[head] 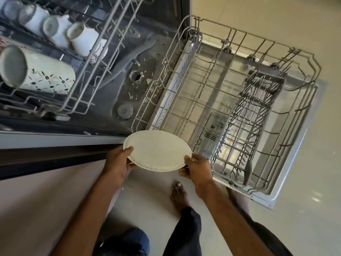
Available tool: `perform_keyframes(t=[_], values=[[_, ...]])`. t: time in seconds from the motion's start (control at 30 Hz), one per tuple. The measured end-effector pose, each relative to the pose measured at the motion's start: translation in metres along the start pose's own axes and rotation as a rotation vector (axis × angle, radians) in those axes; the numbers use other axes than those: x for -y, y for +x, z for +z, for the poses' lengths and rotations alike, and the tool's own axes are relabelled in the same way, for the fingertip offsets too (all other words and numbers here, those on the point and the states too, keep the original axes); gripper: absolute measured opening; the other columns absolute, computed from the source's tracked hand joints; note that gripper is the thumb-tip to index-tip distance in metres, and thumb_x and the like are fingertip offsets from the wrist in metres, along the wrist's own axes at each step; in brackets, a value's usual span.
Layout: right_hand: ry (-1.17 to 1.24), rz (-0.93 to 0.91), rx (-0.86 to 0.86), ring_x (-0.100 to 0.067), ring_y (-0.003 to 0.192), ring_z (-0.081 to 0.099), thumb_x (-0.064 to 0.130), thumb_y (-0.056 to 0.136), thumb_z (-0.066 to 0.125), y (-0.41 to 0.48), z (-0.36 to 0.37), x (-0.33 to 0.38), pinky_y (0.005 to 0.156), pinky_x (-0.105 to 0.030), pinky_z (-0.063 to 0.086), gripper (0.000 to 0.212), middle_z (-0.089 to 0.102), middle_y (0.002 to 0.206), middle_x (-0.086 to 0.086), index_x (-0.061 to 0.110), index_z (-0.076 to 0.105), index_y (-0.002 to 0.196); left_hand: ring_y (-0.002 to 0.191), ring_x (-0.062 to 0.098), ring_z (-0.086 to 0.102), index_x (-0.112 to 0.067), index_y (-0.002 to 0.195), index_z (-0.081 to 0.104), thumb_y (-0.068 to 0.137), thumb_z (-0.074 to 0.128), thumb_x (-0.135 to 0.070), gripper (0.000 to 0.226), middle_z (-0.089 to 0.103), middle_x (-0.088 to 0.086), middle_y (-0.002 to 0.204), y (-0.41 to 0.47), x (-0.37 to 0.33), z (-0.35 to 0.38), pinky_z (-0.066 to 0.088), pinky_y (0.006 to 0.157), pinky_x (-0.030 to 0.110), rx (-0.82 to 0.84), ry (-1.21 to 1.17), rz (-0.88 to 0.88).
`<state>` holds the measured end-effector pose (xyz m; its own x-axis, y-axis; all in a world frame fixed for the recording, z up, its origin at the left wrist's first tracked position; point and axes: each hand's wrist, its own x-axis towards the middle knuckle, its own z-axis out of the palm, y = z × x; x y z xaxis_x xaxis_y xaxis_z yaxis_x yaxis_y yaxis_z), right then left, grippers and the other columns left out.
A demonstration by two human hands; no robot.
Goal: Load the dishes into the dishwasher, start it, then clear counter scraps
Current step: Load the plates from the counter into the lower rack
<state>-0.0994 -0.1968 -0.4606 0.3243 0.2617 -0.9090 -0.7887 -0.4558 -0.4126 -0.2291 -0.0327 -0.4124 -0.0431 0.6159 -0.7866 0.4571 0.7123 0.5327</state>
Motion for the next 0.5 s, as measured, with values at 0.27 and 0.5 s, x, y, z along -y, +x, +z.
perform_keyframes(t=[0.27, 0.5], values=[[-0.055, -0.002, -0.017, -0.014, 0.045, 0.063, 0.006, 0.1, 0.055, 0.02, -0.007, 0.008, 0.047, -0.025, 0.056, 0.042, 0.068, 0.079, -0.015, 0.002, 0.046, 0.14, 0.089, 0.026, 0.065, -0.006, 0.118, 0.06, 0.102, 0.05, -0.005, 0.02, 0.064, 0.017, 0.111, 0.009, 0.005, 0.02, 0.055, 0.061, 0.033, 0.048, 0.078, 0.034], [-0.073, 0.02, 0.004, -0.013, 0.045, 0.065, 0.008, 0.097, 0.061, 0.033, -0.007, 0.011, 0.048, -0.024, 0.056, 0.042, 0.069, 0.073, -0.011, 0.001, 0.049, 0.137, 0.101, 0.033, 0.062, 0.002, 0.123, 0.058, 0.102, 0.05, -0.006, 0.024, 0.062, 0.018, 0.114, 0.017, 0.0, 0.028, 0.053, 0.06, 0.034, -0.016, 0.114, 0.011]])
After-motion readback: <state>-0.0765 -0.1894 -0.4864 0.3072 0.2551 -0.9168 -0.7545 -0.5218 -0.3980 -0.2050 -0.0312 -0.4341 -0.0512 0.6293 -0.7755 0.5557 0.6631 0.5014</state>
